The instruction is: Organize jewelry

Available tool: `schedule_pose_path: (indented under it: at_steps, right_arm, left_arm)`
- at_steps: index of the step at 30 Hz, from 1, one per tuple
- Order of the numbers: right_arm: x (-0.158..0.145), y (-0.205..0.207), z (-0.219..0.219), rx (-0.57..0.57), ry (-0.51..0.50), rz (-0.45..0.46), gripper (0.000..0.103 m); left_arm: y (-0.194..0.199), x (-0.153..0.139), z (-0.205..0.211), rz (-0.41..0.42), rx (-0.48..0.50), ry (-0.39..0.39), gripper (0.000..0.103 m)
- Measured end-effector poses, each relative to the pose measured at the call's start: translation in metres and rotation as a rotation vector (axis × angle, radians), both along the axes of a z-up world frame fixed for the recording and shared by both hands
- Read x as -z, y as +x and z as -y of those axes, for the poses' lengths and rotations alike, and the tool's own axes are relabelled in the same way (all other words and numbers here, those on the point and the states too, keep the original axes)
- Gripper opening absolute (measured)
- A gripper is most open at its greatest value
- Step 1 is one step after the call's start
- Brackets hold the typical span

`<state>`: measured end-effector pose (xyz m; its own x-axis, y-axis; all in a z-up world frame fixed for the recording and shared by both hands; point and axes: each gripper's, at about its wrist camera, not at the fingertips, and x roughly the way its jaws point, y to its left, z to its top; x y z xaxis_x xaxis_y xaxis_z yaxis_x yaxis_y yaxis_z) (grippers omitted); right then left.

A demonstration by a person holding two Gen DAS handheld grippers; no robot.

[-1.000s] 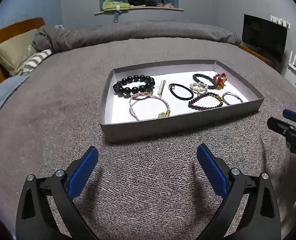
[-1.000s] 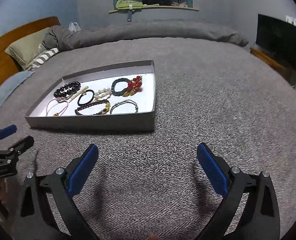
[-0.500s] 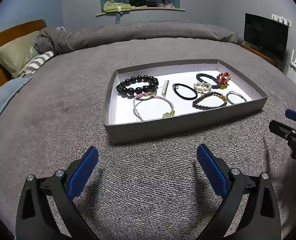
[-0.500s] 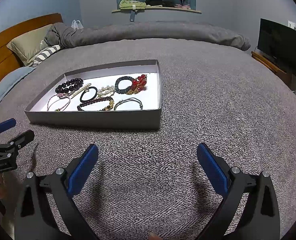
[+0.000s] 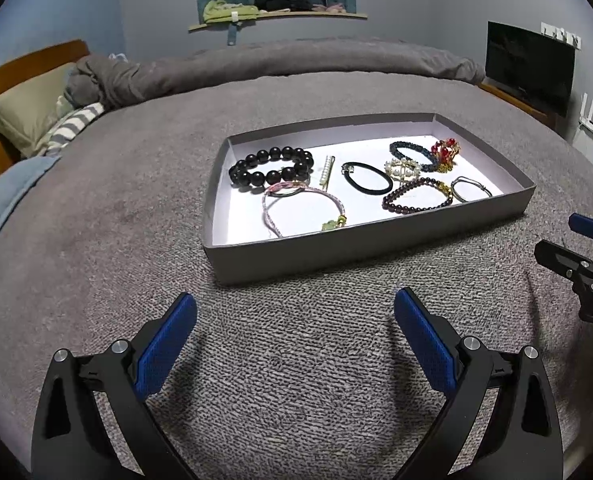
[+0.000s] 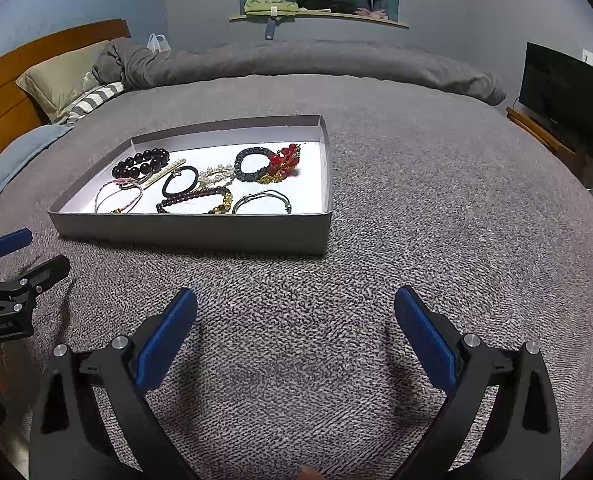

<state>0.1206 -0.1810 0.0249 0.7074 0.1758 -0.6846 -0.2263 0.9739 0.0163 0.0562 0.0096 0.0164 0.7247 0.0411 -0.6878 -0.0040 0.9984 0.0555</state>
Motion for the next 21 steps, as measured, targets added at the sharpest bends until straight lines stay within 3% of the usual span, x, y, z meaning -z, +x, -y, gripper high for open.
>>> schedule_pose_path:
  at_steps: [21]
  right_arm:
    - [0.0015, 0.002, -0.0005, -0.006, -0.01, -0.006, 0.098]
  left_arm:
    - [0.0013, 0.0026, 0.0018, -0.011, 0.007, 0.005, 0.1]
